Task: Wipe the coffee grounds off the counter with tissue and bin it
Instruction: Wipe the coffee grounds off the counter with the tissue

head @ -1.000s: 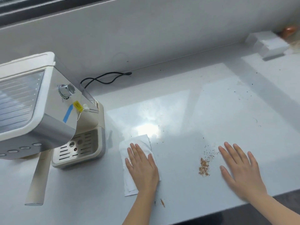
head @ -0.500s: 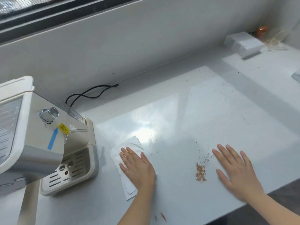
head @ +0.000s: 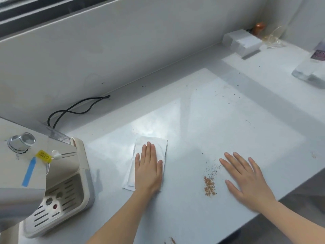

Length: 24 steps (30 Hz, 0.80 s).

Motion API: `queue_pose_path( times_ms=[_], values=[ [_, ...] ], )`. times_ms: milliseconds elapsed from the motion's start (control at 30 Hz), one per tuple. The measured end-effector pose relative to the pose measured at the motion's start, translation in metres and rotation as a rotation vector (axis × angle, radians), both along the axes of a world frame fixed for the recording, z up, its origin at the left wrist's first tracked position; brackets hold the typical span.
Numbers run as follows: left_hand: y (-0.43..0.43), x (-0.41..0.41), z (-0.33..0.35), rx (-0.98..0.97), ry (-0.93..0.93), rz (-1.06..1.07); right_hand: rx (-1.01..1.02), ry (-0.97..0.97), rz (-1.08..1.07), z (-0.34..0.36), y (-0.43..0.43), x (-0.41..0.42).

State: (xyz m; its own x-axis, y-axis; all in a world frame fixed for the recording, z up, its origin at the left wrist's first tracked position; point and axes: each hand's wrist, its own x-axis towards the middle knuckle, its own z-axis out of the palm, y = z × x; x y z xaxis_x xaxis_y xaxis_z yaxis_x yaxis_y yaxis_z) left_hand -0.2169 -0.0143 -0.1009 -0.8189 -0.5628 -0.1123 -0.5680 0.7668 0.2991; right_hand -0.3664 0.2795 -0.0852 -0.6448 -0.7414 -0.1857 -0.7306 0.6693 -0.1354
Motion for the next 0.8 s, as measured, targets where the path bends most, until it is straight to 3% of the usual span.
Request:
queue_pose_path(
  times_ms=[433,600,800],
  values=[
    [-0.013,0.005,0.006,-0.008,-0.061,-0.702,-0.031,0.026,0.014,-0.007,0.002,-0.001],
    [-0.008,0.018,0.008,0.003,-0.063,-0.777,-0.045,0.026,0.014,-0.008,0.003,-0.001],
    [0.005,0.054,0.007,0.028,-0.073,-0.721,-0.05,0.029,0.01,-0.009,0.003,-0.001]
  ],
)
